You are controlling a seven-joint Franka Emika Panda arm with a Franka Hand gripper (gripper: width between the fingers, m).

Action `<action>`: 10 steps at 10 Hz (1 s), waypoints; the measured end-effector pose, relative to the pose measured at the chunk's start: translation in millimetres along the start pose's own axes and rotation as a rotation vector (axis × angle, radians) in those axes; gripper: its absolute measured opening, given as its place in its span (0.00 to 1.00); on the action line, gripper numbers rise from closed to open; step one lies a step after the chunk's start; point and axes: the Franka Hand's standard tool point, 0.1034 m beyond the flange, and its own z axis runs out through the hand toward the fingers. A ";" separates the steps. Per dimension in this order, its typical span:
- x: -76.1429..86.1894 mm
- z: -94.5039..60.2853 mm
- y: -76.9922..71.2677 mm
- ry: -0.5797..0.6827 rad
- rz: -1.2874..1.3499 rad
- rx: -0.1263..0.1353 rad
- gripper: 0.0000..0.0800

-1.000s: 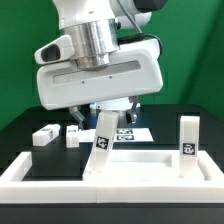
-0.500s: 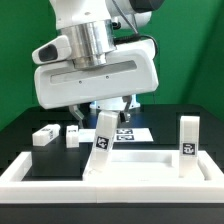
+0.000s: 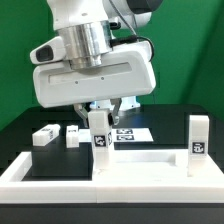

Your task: Assemble desk

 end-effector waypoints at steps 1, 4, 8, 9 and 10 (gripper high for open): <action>-0.4 1.9 -0.8 -0.001 0.124 0.001 0.37; 0.4 6.1 -5.8 -0.046 0.649 0.048 0.37; 3.7 7.6 -9.2 -0.102 1.023 0.113 0.37; 3.6 7.8 -9.1 -0.099 0.984 0.113 0.37; 3.6 7.9 -8.7 -0.098 0.978 0.112 0.62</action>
Offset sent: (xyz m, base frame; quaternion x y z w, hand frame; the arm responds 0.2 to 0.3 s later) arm 0.0061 0.0135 -0.0119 0.0532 -0.0947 0.4640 0.8792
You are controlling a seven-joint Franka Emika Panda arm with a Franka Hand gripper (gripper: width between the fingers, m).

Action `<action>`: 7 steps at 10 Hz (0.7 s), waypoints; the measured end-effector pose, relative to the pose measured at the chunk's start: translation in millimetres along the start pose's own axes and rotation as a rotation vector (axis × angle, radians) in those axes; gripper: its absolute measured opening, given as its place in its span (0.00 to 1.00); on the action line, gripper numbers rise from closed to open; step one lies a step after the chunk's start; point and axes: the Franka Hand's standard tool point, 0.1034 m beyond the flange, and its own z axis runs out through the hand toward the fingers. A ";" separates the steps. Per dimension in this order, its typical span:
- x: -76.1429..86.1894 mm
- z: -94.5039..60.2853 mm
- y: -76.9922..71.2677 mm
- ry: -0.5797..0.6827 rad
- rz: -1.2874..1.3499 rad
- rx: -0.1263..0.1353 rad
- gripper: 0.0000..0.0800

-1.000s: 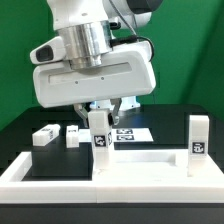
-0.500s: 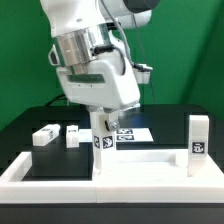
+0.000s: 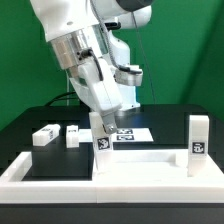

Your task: Assemble desk

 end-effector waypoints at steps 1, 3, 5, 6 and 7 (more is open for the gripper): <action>5.8 -1.3 3.0 0.025 -0.285 -0.021 0.75; 8.0 -0.9 4.0 0.039 -0.513 -0.030 0.80; 8.4 -0.6 4.3 0.038 -0.638 -0.034 0.81; 10.8 -1.2 4.9 0.046 -0.791 -0.047 0.81; 15.8 -5.0 0.8 0.092 -1.001 -0.078 0.81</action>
Offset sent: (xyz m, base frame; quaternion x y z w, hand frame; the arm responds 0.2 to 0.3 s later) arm 0.0000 0.0000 0.0000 0.0000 0.0000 -0.1938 0.9810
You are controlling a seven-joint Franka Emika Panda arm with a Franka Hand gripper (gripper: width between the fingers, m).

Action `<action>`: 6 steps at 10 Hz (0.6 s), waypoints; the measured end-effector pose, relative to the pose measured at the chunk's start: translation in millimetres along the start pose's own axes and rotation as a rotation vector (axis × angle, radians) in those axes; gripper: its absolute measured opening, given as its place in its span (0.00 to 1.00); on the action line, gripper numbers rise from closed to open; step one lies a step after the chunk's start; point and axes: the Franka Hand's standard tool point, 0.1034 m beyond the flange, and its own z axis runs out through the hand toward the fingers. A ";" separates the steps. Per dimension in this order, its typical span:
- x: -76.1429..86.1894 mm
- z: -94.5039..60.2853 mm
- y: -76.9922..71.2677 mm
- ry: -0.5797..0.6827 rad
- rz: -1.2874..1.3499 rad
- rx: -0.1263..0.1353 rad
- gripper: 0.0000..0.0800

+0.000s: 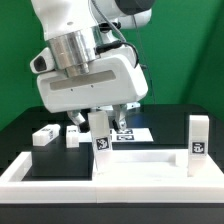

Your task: Assemble desk

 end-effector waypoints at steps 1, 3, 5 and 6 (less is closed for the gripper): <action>4.2 -3.6 -9.7 0.037 -0.129 -0.020 0.81; 2.5 -1.1 -11.9 0.049 -0.117 -0.018 0.78; 2.7 -1.0 -12.5 0.050 -0.023 -0.014 0.56; 3.0 -1.3 -9.0 0.052 0.065 -0.018 0.38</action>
Offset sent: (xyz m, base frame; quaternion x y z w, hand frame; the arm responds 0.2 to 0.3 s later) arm 0.0000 0.0000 0.0000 0.0000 0.0000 0.0000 1.0000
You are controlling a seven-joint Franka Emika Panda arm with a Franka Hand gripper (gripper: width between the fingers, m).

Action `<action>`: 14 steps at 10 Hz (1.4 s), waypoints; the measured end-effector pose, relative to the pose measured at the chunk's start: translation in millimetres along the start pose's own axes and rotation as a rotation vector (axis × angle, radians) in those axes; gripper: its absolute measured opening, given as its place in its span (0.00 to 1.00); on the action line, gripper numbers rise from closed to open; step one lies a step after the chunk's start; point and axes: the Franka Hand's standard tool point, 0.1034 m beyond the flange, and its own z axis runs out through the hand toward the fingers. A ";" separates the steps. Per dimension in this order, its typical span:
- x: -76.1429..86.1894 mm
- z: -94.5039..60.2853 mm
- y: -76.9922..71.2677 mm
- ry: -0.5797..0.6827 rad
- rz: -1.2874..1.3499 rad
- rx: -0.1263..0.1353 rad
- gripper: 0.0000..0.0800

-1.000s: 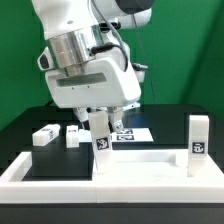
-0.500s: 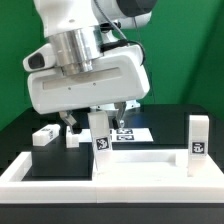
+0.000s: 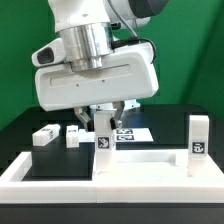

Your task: Assemble desk

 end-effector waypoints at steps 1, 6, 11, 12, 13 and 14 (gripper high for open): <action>0.3 0.3 1.6 0.000 0.038 -0.001 0.38; -0.1 2.0 3.0 -0.053 0.969 0.044 0.38; -0.5 3.3 6.5 -0.065 1.068 0.067 0.64; -1.0 3.0 5.2 -0.035 0.797 0.029 0.64; -3.0 3.7 0.4 -0.032 0.673 0.020 0.78; -2.5 4.2 3.1 -0.032 0.660 0.020 0.80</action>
Offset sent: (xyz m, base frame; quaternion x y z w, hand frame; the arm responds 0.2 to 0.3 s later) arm 0.0118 -0.0019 -0.0060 0.0033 -0.0256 0.4594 0.8879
